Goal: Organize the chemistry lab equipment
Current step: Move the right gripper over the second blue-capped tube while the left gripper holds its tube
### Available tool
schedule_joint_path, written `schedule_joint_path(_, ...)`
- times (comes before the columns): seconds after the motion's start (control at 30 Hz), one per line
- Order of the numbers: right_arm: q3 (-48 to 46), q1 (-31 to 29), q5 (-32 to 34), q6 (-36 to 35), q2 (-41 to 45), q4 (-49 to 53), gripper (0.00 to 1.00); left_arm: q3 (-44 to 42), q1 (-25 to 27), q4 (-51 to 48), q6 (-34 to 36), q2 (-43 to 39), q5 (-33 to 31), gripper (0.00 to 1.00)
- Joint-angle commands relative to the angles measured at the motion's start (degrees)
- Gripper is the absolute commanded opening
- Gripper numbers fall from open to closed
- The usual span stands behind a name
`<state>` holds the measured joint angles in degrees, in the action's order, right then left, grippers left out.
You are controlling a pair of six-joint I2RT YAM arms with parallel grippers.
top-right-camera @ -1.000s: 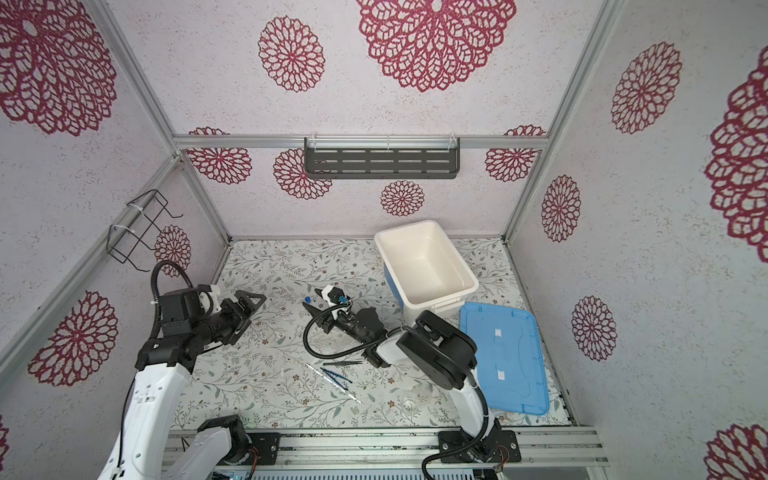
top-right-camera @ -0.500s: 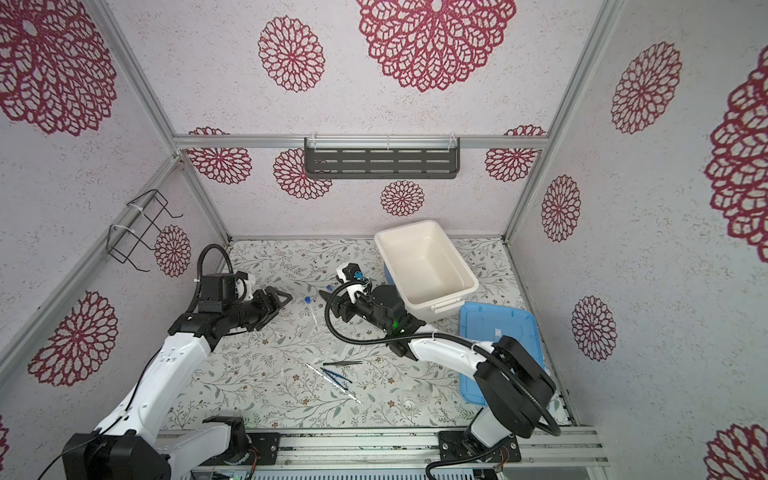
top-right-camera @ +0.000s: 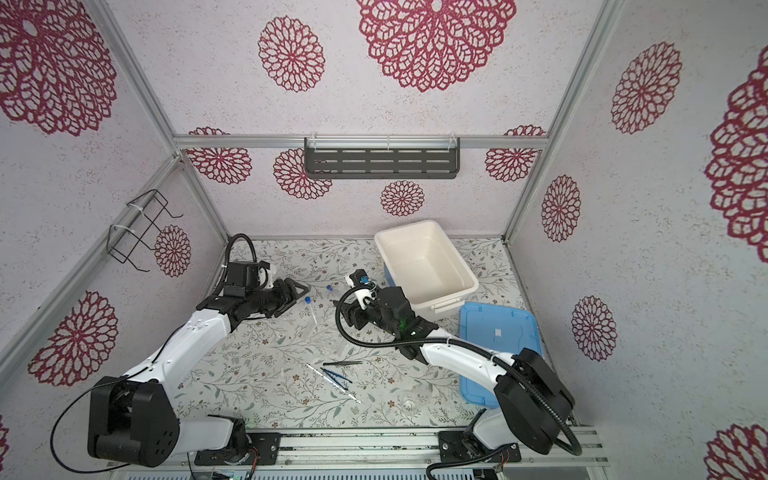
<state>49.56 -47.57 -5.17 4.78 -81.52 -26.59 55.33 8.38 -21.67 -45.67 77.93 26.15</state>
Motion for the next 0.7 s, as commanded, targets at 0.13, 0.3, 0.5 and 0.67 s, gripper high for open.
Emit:
schedule_joint_path(0.13,-0.50,0.55,-0.85,0.93,2.50,-1.27,0.69,-0.58,0.40,3.55,0.21,0.41,-0.06,0.51)
schedule_joint_path(0.3,-1.35,0.73,-0.90,1.38,2.68,-2.32,0.69,-1.17,0.40,3.48,0.49,0.70,0.34,0.46)
schedule_joint_path(0.5,-1.22,0.89,-1.16,1.46,2.28,-2.34,0.69,-2.64,0.49,4.62,0.41,0.97,0.81,0.42)
schedule_joint_path(0.67,-2.28,0.90,-0.75,2.43,2.15,-3.91,0.69,-3.71,0.49,7.33,-0.47,1.52,3.37,0.42)
